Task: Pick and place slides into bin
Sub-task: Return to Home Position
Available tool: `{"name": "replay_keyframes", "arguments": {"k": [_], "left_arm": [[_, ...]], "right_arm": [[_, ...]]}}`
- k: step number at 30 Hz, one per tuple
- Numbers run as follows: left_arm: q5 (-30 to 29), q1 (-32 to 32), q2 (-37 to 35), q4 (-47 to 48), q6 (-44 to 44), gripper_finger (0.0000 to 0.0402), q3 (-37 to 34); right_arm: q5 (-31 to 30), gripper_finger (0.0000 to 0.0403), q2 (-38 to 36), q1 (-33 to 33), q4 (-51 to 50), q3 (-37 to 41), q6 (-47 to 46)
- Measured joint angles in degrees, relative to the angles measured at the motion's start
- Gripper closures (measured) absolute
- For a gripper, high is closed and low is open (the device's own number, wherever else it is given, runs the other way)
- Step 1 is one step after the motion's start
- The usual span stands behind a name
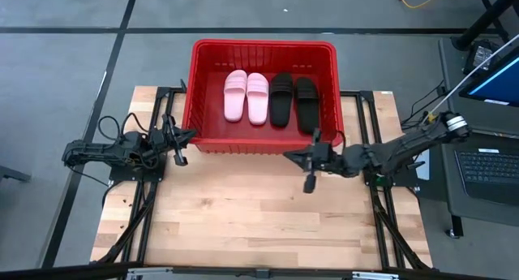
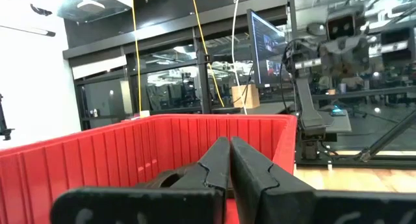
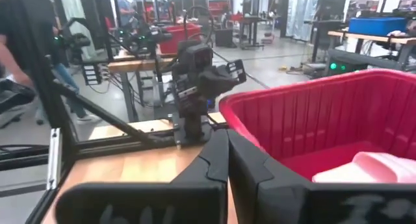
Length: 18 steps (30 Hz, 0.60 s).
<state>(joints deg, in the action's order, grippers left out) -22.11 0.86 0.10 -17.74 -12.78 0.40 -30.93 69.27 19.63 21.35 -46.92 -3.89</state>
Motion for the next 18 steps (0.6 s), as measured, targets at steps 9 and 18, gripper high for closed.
{"name": "replay_keyframes", "arguments": {"k": [9,18], "left_arm": [[0.1,0.0,0.0,0.0,0.0,0.0392,0.0],[0.1,0.0,0.0,0.0,0.0,0.039,0.0]], "right_arm": [[3.3,0.0395,-13.5,2.7,8.1,19.0,1.2],[14.5,0.0395,-30.6,4.9,8.4,29.2,-2.5]]}}
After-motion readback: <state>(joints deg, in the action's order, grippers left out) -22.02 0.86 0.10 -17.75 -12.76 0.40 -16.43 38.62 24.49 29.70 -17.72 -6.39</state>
